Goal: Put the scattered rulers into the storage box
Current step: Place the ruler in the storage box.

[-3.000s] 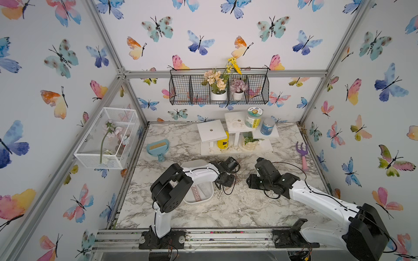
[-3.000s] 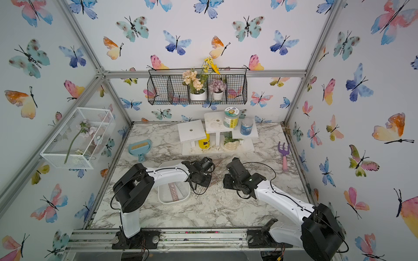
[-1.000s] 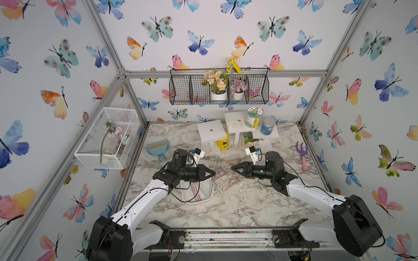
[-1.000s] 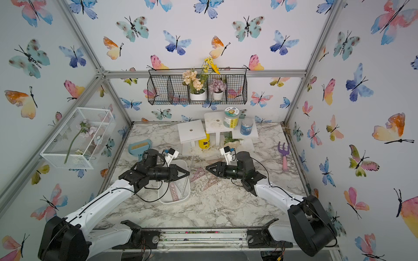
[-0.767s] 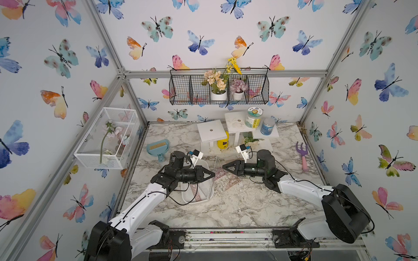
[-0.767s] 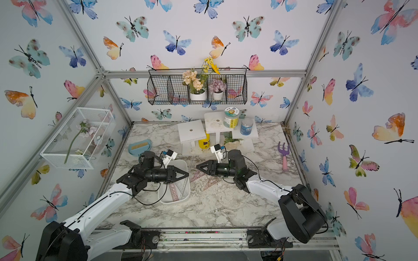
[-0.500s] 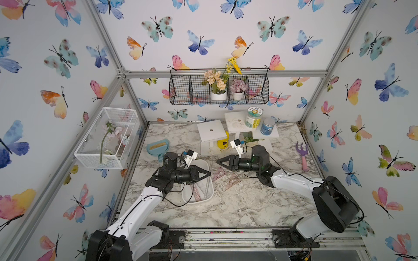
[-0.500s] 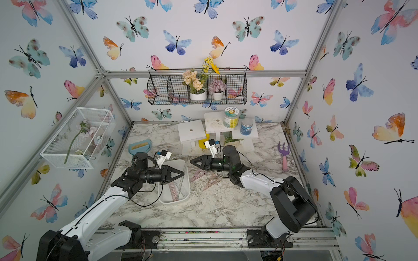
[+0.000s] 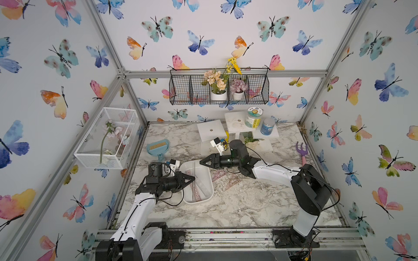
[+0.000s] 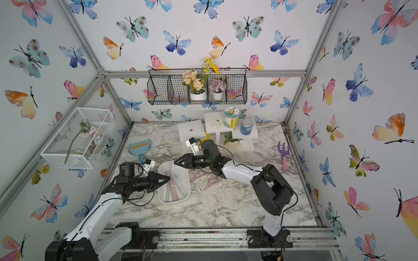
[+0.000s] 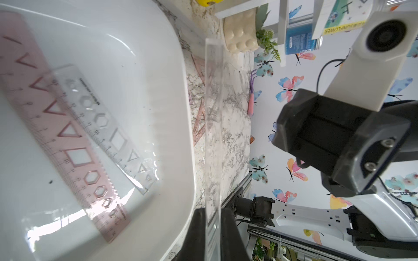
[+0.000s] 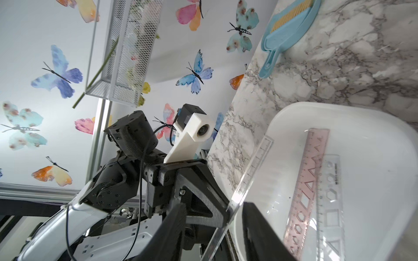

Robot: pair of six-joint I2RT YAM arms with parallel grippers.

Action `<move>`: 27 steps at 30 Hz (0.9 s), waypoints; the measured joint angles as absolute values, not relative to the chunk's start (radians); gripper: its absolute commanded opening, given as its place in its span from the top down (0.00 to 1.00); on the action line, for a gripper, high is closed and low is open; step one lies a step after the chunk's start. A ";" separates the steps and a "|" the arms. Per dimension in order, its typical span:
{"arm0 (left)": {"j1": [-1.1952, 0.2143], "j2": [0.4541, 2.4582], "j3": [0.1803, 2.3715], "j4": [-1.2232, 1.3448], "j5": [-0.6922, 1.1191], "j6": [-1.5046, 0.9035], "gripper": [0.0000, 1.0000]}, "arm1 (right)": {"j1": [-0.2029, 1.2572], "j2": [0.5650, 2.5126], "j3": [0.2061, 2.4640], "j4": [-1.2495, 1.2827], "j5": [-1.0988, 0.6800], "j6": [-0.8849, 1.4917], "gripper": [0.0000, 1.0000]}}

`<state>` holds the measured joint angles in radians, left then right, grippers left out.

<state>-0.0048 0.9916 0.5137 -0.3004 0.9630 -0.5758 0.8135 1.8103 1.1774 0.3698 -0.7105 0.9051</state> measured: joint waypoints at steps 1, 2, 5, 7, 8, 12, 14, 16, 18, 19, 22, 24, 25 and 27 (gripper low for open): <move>-0.001 1.003 0.514 -0.304 0.957 -0.566 1.00 | 0.816 1.817 1.196 0.339 -0.698 0.889 0.54; -0.001 1.013 0.514 -0.305 0.945 -0.561 1.00 | 0.820 1.822 1.209 0.315 -0.688 0.878 0.54; 0.001 1.045 0.514 -0.303 0.901 -0.554 1.00 | 0.825 1.830 1.221 0.253 -0.658 0.846 0.55; 0.001 1.067 0.514 -0.293 0.868 -0.554 1.00 | 0.825 1.831 1.220 0.218 -0.641 0.834 0.55; 0.001 1.073 0.514 -0.287 0.856 -0.555 1.00 | 0.825 1.831 1.219 0.209 -0.635 0.829 0.55; 0.001 1.095 0.513 -0.242 0.814 -0.570 1.00 | 0.825 1.829 1.203 0.180 -0.608 0.809 0.55; 0.001 1.106 0.506 -0.209 0.793 -0.585 1.00 | 0.825 1.827 1.188 0.164 -0.598 0.799 0.55; 0.001 1.114 0.499 -0.181 0.779 -0.599 1.00 | 0.825 1.824 1.174 0.152 -0.587 0.792 0.55; 0.001 1.136 0.492 -0.153 0.765 -0.614 1.00 | 0.825 1.814 1.155 0.138 -0.575 0.786 0.55; 0.001 1.143 0.489 -0.146 0.762 -0.618 1.00 | 0.825 1.809 1.149 0.131 -0.571 0.782 0.55; 0.001 1.147 0.478 -0.134 0.748 -0.627 1.00 | 0.825 1.786 1.139 0.111 -0.554 0.768 0.55; 0.001 1.138 0.470 -0.134 0.739 -0.631 1.00 | 0.825 1.775 1.139 0.104 -0.543 0.761 0.55; 0.001 1.129 0.464 -0.133 0.734 -0.633 0.97 | 0.825 1.769 1.139 0.100 -0.537 0.757 0.55; 0.001 1.109 0.451 -0.133 0.730 -0.636 0.81 | 0.825 1.765 1.139 0.096 -0.527 0.750 0.54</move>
